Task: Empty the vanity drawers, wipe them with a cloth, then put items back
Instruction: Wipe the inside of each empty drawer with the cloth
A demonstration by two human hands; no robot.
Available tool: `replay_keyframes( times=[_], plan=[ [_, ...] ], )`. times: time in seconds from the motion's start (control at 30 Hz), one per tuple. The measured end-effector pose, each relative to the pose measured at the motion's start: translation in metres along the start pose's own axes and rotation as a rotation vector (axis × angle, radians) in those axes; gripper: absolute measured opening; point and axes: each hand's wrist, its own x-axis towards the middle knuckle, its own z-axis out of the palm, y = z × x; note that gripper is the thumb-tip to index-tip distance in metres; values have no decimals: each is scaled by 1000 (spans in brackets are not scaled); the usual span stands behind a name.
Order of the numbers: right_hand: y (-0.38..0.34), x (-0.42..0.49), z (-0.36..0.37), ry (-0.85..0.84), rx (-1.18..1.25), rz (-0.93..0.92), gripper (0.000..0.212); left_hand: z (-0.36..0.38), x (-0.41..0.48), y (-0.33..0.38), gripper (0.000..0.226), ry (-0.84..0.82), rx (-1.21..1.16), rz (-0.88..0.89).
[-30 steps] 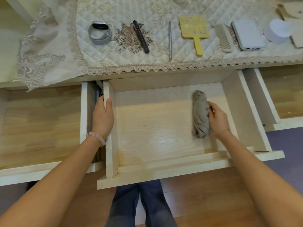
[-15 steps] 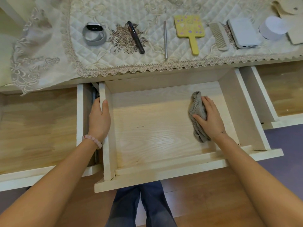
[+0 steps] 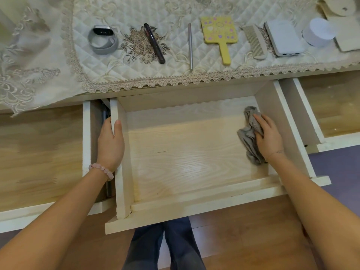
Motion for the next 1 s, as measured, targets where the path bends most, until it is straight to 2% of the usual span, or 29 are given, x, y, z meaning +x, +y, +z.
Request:
replay_keyframes(
  times=[0.1,0.23,0.4,0.53,0.63,0.8,1.0],
  plan=[
    [3,1,-2,-44,73,53,50,0,0,0,48,3,3,4],
    [-9,2,5,-11,264,155,52,0,0,1,46,1,-14,10],
    [-13,0,16,53,206,152,60,0,-1,1,46,-4,-19,8],
    [-13,-6,17,33,95,129,51,-1,0,1,46,-9,-31,2],
    [-17,-16,13,-19,130,128,48,0,-1,2,46,-10,-39,2],
    [-44,-28,17,-162,209,38,46,1,-3,3,45,3,-53,5],
    [-102,-41,44,-354,253,-187,50,-1,0,2,39,-11,-68,11]
  ],
)
